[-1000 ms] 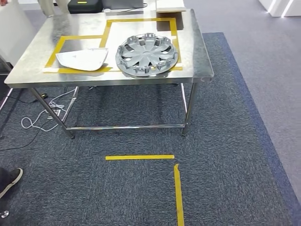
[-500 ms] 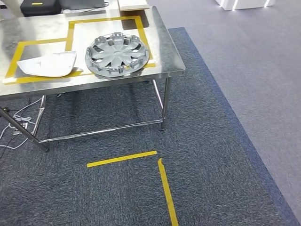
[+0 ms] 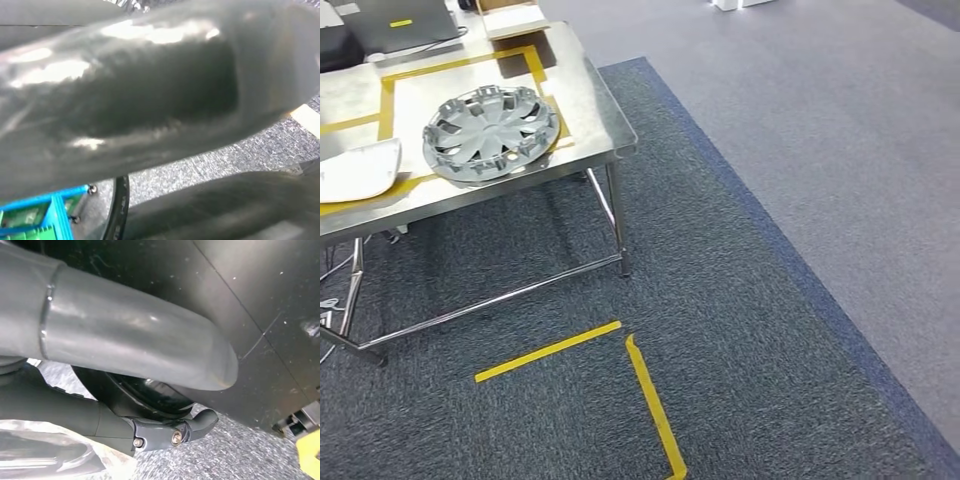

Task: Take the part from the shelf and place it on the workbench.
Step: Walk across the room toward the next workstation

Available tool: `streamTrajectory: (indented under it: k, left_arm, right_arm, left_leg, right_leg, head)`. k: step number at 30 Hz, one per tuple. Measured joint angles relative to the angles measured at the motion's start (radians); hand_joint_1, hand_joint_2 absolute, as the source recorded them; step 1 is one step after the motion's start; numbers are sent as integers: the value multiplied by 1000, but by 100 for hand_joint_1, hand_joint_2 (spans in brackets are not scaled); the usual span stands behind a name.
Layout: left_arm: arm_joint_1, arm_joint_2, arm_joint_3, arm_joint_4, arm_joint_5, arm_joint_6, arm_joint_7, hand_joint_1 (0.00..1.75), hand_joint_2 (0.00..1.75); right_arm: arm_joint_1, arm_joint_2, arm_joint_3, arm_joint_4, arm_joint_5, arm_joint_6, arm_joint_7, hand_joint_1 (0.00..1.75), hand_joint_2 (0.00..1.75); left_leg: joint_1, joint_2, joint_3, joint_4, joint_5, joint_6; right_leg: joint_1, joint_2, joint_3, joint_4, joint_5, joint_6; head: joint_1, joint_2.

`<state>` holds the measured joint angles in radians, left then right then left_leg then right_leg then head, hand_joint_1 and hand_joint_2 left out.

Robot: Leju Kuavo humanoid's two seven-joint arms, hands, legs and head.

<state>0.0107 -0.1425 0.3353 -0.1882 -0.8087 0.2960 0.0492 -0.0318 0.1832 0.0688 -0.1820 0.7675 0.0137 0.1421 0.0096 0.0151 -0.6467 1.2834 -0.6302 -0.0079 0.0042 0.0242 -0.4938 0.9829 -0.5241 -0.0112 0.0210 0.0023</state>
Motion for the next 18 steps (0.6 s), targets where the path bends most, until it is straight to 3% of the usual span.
streamTrajectory:
  k: [1, 3, 5, 7, 9, 11, 13, 15, 16, 18]
  left_arm:
    - [1, 1, 0, 0, 0, -1, 0, 0, 0]
    - [0, 2, 0, 0, 0, -2, 0, 0, 0]
    - [1, 6, 0, 0, -1, -1, 0, 0, 0]
    - [2, 8, 0, 0, -1, 1, 0, 0, 0]
    - [0, 7, 0, 0, 0, 2, 0, 0, 0]
    - [-4, 5, 0, 0, 1, 2, 0, 0, 0]
    - [-3, 4, 0, 1, 2, 0, 0, 0, 0]
    - [0, 3, 0, 1, 2, -2, 0, 0, 0]
    - [1, 3, 0, 2, 2, -3, 0, 0, 0]
    - [-1, 3, 0, 2, 2, -3, 3, 0, 0]
  right_arm:
    - [0, 0, 0, 0, -1, 0, -1, 0, 0]
    - [-1, 2, 0, 0, -3, 0, -3, 0, 0]
    - [-3, 7, 0, 0, -4, 0, -3, 0, 0]
    - [-6, 10, -1, 0, -6, -1, -4, 0, 0]
    - [-8, 10, -1, 0, -7, -1, -5, 0, 0]
    - [-9, 9, -2, 0, -8, -2, -4, 0, 0]
    - [-13, 8, -3, -1, -8, -2, -3, 0, 0]
    - [-18, 7, -5, -1, -8, -2, -2, 0, 0]
    - [-18, 6, -6, -1, -8, -2, -2, 0, 0]
    - [-13, 4, -9, 0, -8, -2, 0, 0, 0]
  left_leg:
    - [-1, -2, -4, 8, 13, 4]
    - [-5, -23, 30, -86, 91, 20]
    - [-6, -86, 70, -202, 155, 40]
    - [-7, -122, 81, -245, 167, 49]
    - [-6, -97, 88, -267, 166, 49]
    - [-1, -65, 100, -295, 164, 50]
    - [1, -32, 105, -305, 163, 51]
    - [0, 5, 104, -303, 162, 51]
    - [0, 23, 104, -302, 160, 50]
    - [0, 50, 102, -296, 158, 46]
  right_leg:
    - [2, 16, 2, 0, 0, 0]
    - [5, 48, 7, 1, 0, 0]
    - [4, 76, 2, 3, -2, 2]
    - [-4, 102, -12, 6, 0, 12]
    - [-8, 121, -25, 7, 3, 24]
    - [-3, 79, -47, 39, -22, 34]
    - [2, 13, -95, 141, -80, 45]
    - [1, -10, -143, 250, -123, 56]
    - [0, -15, -147, 266, -119, 60]
    - [-4, -27, -98, 189, -64, 64]
  head:
    - [0, 0]
    - [0, 0]
    - [2, 0]
    - [0, 0]
    - [-4, 0]
    - [2, 0]
    - [10, 0]
    - [12, 0]
    - [12, 0]
    - [12, 0]
